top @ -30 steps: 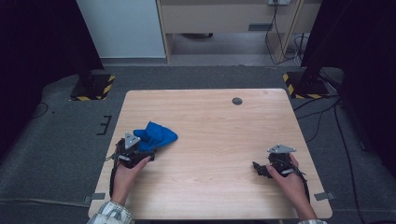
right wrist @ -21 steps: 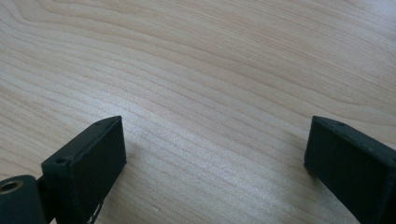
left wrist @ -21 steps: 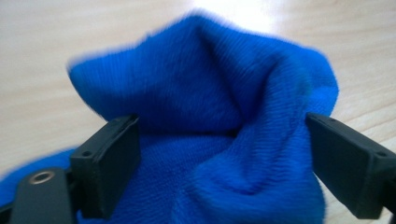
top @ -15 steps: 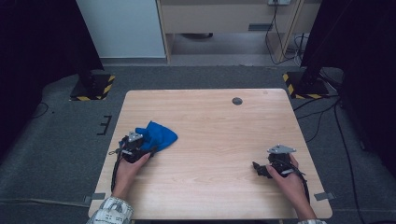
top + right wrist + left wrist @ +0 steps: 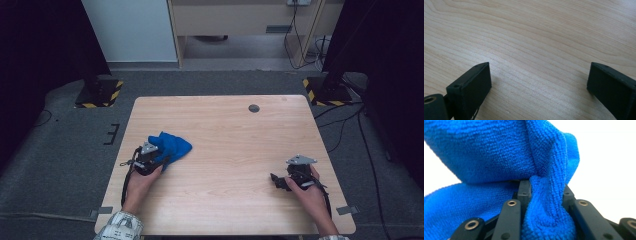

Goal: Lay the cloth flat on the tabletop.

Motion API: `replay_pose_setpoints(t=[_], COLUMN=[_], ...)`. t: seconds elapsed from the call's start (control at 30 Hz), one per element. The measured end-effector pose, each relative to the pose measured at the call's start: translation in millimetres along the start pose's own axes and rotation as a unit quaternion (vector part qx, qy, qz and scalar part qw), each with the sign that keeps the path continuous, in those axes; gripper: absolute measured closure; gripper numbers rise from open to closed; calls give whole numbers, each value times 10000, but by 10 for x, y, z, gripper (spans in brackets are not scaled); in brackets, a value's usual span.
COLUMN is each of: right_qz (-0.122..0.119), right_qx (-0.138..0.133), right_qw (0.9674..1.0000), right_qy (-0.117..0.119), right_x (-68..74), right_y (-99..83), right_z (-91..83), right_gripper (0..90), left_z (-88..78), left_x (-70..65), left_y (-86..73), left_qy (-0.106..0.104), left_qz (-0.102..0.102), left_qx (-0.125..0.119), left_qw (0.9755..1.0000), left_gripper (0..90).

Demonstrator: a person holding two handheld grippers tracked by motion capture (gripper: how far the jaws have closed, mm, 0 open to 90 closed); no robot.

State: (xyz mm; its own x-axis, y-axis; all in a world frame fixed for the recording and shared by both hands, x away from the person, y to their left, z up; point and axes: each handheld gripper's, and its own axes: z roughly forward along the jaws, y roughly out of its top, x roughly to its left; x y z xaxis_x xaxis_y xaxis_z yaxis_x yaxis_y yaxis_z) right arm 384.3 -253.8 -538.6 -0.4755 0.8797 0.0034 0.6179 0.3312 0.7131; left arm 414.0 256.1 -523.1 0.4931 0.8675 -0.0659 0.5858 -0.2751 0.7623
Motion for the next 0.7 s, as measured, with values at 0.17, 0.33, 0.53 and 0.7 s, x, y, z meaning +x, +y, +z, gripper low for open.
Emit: replay_pose_setpoints(t=[0.17, 0.33, 0.53, 0.7], right_qz=[-5, -7, -9, -7], right_qx=[1, 2, 2, 3], right_qw=[10000, 10000, 10000, 10000], right_qy=[1, 7, 7, 6], right_x=[0, 1, 1, 2], right_y=[0, 0, 0, -1], right_z=[0, -1, -1, -1], right_gripper=[55, 55, 54, 55], left_z=[-38, -3, 13, 37], left_x=[-231, -490, -751, -1005], left_y=[97, 151, 234, 308], left_qy=[-176, -407, -726, -988], left_qz=[256, 538, 723, 894], left_qx=[-149, -145, -264, -282], left_qw=[9994, 9976, 9944, 9907], left_gripper=[702, 701, 697, 696])
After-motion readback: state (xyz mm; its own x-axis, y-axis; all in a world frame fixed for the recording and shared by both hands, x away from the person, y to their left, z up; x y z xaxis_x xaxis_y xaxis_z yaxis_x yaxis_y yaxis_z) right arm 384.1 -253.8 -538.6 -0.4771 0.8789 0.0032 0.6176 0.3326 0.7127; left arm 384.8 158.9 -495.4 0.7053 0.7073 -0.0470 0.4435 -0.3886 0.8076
